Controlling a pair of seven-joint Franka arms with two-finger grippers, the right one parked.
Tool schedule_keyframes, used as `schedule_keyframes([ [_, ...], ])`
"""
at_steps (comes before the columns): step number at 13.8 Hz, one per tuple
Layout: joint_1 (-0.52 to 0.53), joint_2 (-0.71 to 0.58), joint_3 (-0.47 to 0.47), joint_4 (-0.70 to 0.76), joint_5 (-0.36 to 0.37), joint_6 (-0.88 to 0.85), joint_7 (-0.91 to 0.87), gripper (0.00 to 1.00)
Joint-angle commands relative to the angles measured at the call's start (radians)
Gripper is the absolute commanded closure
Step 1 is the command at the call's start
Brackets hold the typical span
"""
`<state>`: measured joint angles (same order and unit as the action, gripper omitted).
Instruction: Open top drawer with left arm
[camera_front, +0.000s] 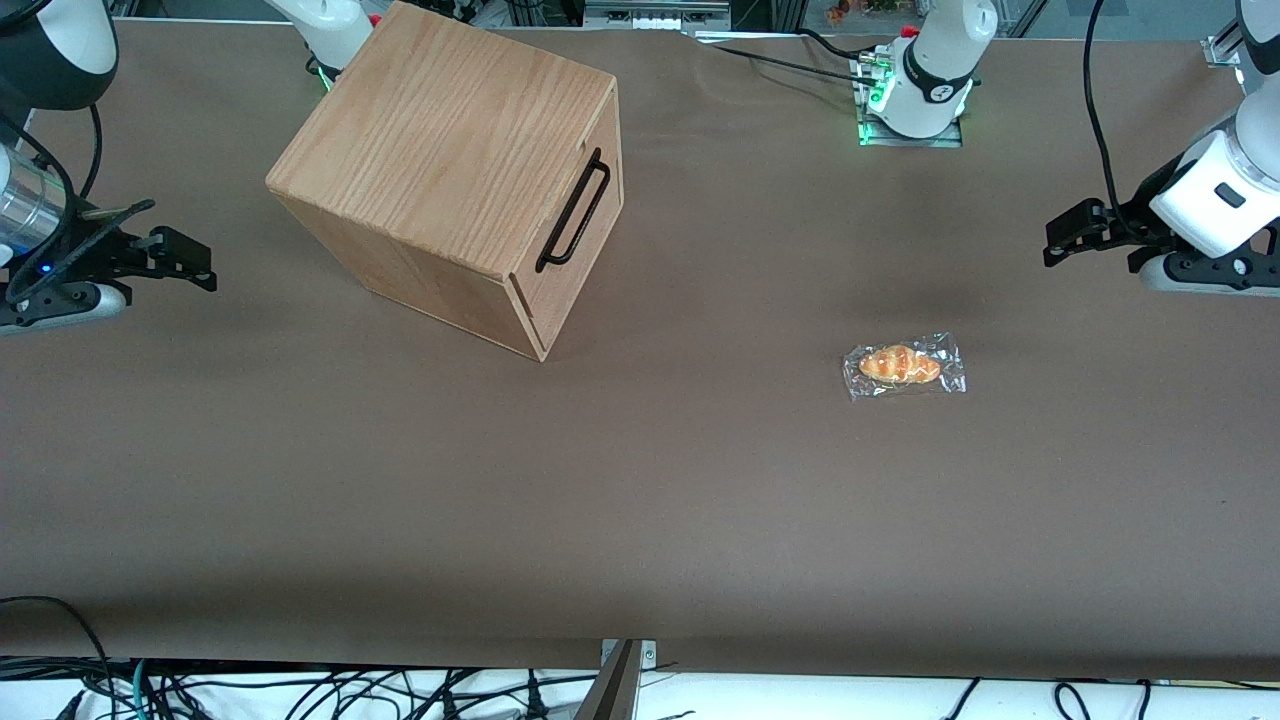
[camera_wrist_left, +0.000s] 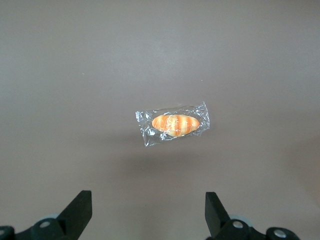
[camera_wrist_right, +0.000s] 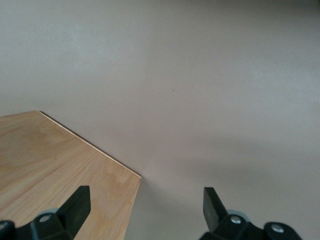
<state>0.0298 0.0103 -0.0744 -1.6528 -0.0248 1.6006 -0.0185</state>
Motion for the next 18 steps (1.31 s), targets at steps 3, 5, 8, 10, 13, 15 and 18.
schedule_keyframes([
  [3, 0.005, 0.0, -0.01, 0.007, 0.029, -0.011, 0.015, 0.0],
  [5, 0.005, 0.0, -0.01, 0.007, 0.029, -0.013, 0.014, 0.0],
  [8, 0.002, 0.0, -0.01, 0.007, 0.029, -0.013, 0.012, 0.0],
  [10, -0.005, 0.01, -0.037, 0.004, 0.029, -0.013, -0.015, 0.0],
  [13, -0.007, 0.045, -0.135, 0.005, -0.003, -0.053, -0.148, 0.0],
  [15, -0.011, 0.123, -0.241, 0.016, -0.006, -0.054, -0.144, 0.0],
  [18, -0.039, 0.216, -0.372, 0.022, -0.03, -0.021, -0.168, 0.0],
])
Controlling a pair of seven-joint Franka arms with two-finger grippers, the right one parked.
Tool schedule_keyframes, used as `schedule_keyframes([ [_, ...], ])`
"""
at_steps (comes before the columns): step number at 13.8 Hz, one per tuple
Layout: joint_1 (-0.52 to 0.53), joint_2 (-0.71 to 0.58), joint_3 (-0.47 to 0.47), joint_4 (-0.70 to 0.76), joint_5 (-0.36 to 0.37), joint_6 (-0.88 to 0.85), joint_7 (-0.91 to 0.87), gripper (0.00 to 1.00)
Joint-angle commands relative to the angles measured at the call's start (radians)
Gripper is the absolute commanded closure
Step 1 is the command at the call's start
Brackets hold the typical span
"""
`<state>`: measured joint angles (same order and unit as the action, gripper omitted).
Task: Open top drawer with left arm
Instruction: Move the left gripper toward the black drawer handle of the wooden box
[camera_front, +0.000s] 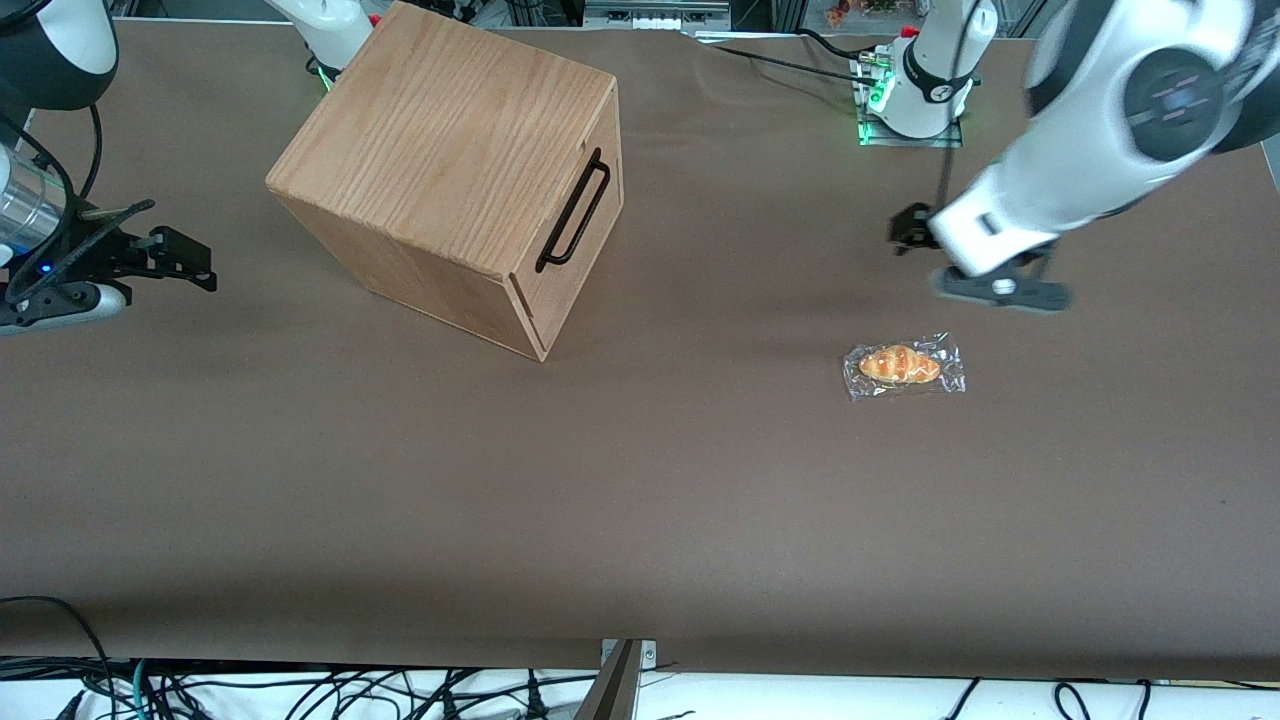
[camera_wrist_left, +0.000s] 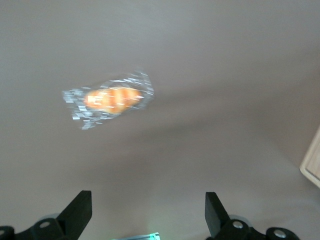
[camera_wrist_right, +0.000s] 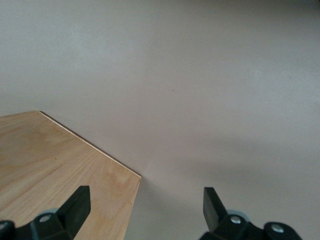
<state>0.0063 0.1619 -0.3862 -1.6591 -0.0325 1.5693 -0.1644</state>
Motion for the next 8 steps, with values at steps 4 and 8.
schedule_keyframes([
  [4, -0.136, 0.14, -0.088, 0.03, -0.15, 0.207, -0.088, 0.0],
  [8, -0.282, 0.209, -0.089, 0.031, -0.179, 0.408, -0.222, 0.0],
])
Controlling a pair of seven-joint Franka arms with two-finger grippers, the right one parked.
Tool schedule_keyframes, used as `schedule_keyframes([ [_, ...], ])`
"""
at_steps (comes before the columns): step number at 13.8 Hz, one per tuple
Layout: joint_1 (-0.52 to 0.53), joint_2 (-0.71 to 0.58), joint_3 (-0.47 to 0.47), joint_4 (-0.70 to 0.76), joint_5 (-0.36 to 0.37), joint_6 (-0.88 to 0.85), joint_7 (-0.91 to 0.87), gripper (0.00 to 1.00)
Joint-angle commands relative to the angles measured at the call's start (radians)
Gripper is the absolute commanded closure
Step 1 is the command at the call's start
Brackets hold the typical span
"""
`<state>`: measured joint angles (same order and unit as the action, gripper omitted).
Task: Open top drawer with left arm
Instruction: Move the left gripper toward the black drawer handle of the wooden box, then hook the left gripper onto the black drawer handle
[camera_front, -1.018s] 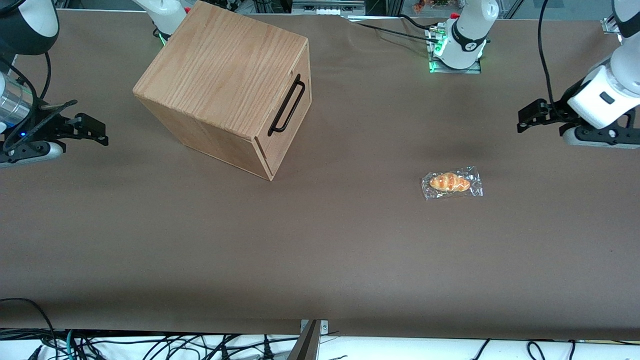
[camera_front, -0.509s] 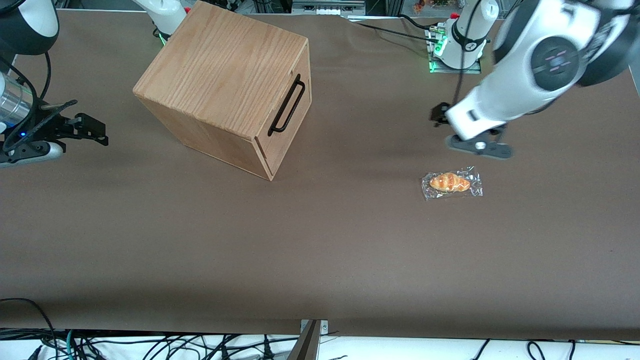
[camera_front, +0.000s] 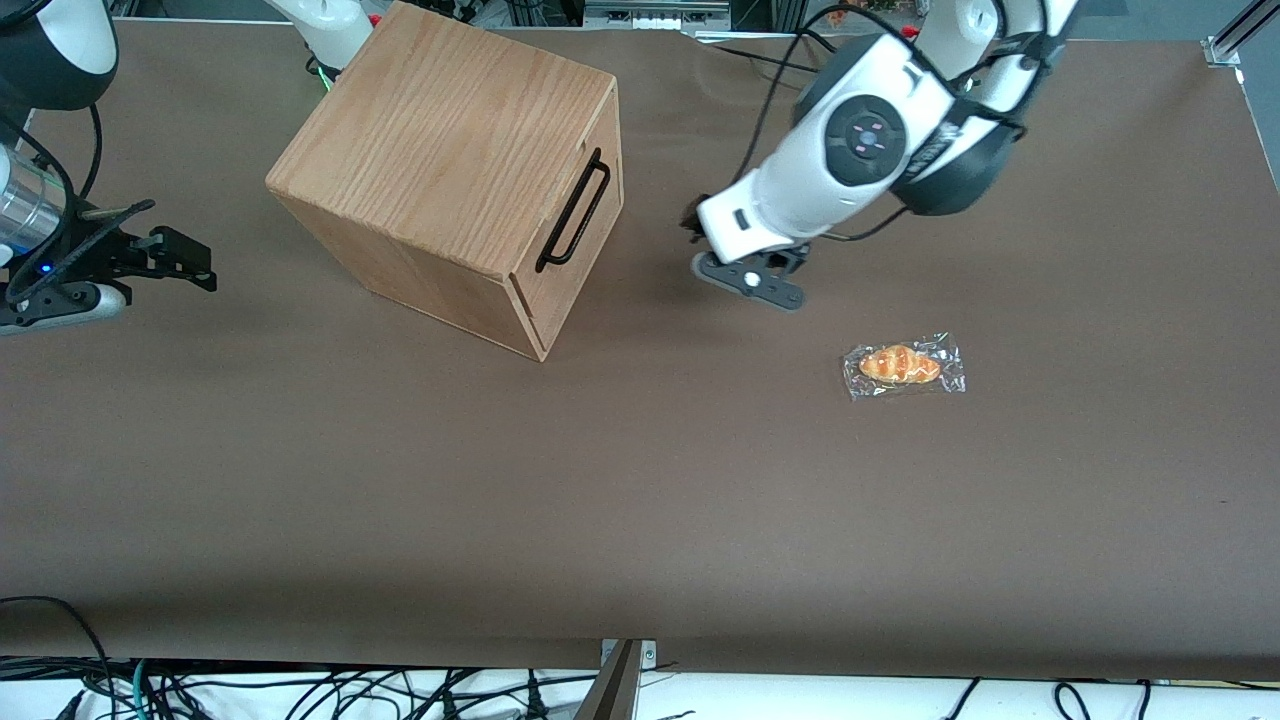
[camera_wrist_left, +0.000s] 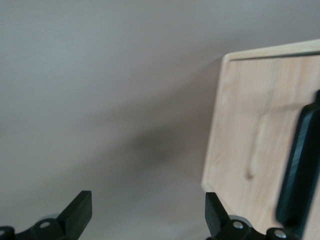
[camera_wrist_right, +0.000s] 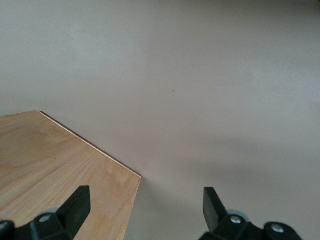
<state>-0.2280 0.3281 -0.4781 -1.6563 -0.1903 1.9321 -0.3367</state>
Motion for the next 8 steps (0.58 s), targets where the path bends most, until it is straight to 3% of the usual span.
schedule_keyframes([
  [1, -0.083, 0.064, 0.003, 0.047, -0.037, 0.07, -0.053, 0.0],
  [8, -0.146, 0.18, 0.003, 0.155, -0.124, 0.079, -0.082, 0.0],
])
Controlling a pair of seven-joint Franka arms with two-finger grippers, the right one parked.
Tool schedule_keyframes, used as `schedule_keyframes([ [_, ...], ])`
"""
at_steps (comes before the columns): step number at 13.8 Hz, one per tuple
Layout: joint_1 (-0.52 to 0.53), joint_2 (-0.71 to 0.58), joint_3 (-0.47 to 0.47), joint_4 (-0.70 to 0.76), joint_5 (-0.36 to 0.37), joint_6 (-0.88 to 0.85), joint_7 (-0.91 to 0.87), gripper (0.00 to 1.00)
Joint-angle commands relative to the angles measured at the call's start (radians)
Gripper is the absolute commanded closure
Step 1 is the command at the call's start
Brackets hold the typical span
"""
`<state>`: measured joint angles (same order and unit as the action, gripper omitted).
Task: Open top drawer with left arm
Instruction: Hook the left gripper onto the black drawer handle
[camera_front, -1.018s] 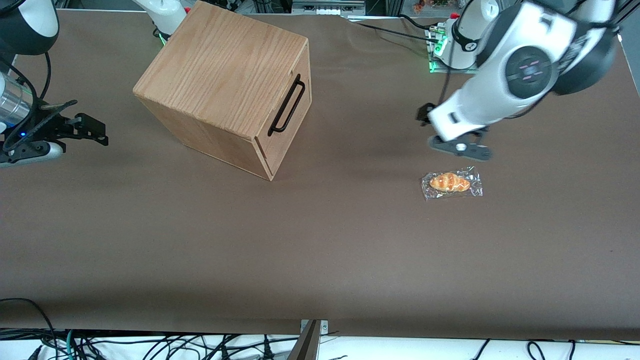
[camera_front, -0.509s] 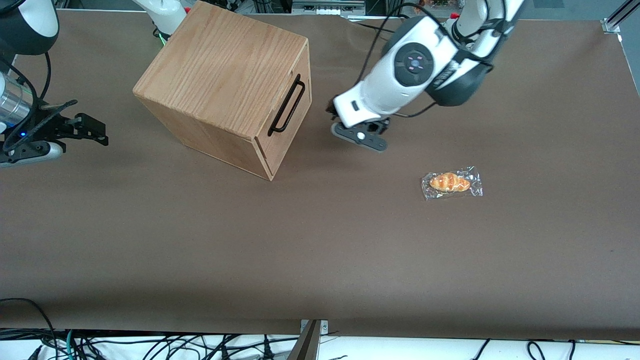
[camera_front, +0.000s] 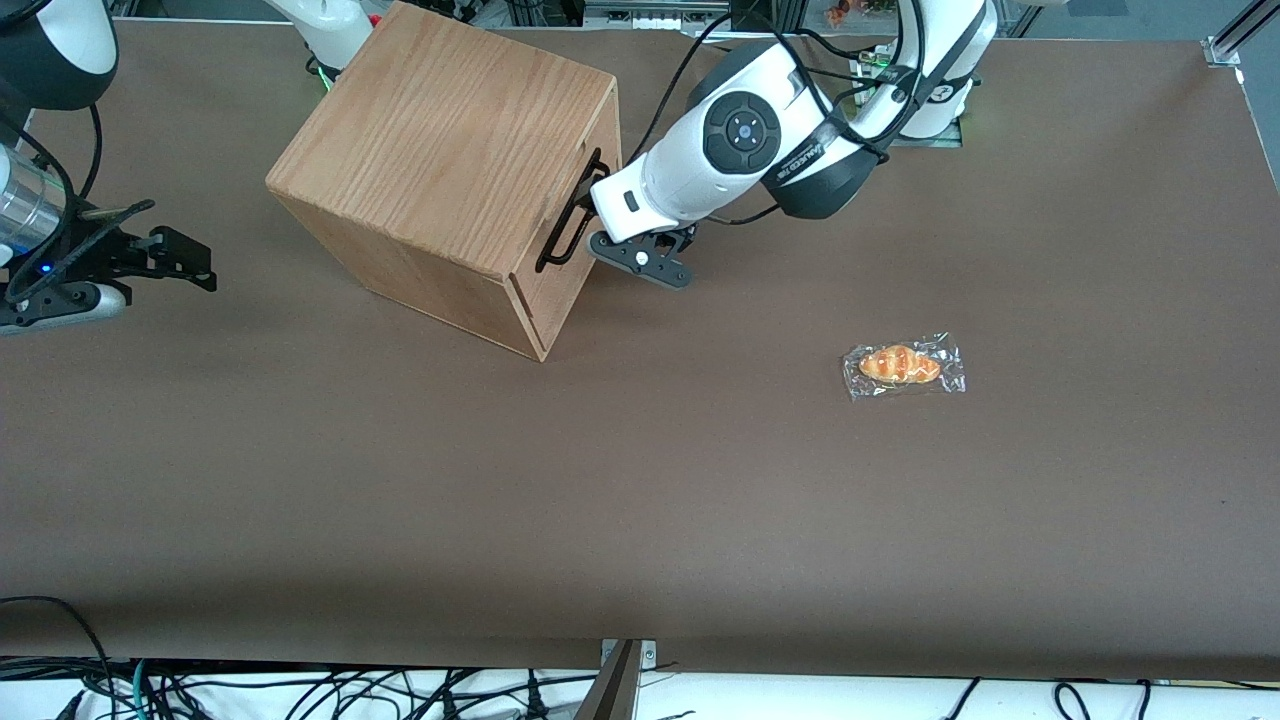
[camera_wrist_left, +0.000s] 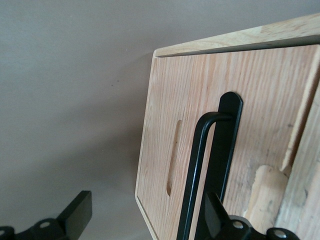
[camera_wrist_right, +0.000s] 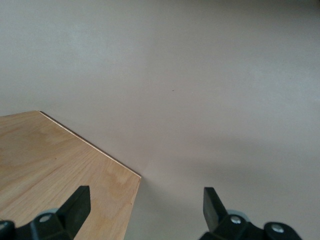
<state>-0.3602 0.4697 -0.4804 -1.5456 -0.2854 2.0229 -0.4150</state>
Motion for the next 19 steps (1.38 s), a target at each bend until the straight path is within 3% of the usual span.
schedule_keyframes([
  [1, -0.019, 0.049, 0.005, 0.044, -0.05, -0.012, -0.01, 0.0],
  [3, -0.02, 0.064, 0.006, 0.045, -0.112, -0.012, -0.008, 0.0],
  [13, -0.037, 0.115, 0.011, 0.065, -0.103, 0.011, 0.007, 0.0],
  [17, -0.036, 0.118, 0.011, 0.065, 0.003, 0.048, 0.007, 0.0],
  [19, -0.034, 0.121, 0.013, 0.065, 0.018, 0.048, 0.008, 0.0],
])
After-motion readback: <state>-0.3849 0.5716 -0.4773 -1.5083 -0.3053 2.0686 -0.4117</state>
